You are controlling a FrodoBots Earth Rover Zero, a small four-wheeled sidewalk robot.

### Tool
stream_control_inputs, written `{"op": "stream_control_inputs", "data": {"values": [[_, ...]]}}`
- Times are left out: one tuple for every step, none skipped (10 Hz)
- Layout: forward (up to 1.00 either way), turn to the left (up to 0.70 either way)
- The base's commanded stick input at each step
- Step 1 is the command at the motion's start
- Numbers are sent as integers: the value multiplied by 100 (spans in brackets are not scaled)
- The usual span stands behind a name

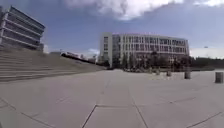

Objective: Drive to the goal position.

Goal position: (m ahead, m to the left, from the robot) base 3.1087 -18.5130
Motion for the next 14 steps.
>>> {"op": "stream_control_inputs", "data": {"values": [[30,-59],[30,-59],[30,-59],[30,-59],[30,-59],[30,-59],[30,-59],[30,-59],[30,-59],[30,-59],[30,-59],[30,-59],[30,-59],[30,-59]]}}
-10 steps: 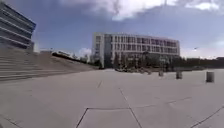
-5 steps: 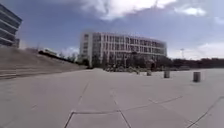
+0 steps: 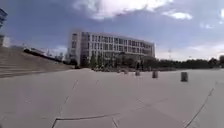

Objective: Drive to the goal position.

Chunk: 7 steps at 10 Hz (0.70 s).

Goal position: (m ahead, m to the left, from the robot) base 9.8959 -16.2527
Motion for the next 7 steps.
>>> {"op": "stream_control_inputs", "data": {"values": [[30,-59],[32,-58],[42,-53],[50,-36],[50,-26],[50,-34],[50,-40]]}}
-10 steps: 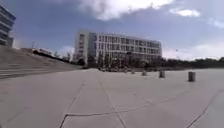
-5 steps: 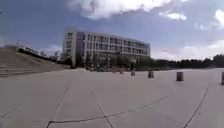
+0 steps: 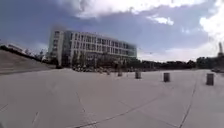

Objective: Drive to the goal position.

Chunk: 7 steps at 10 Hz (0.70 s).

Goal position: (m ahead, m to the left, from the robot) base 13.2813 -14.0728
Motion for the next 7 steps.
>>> {"op": "stream_control_inputs", "data": {"values": [[50,-31],[50,-45],[50,-49],[50,-49],[50,-49],[50,-49],[50,-49]]}}
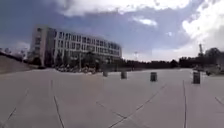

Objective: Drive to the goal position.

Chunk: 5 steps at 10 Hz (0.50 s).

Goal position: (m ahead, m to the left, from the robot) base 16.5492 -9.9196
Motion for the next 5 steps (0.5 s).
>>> {"op": "stream_control_inputs", "data": {"values": [[50,-48],[50,-33],[50,-28],[50,-27],[50,-26]]}}
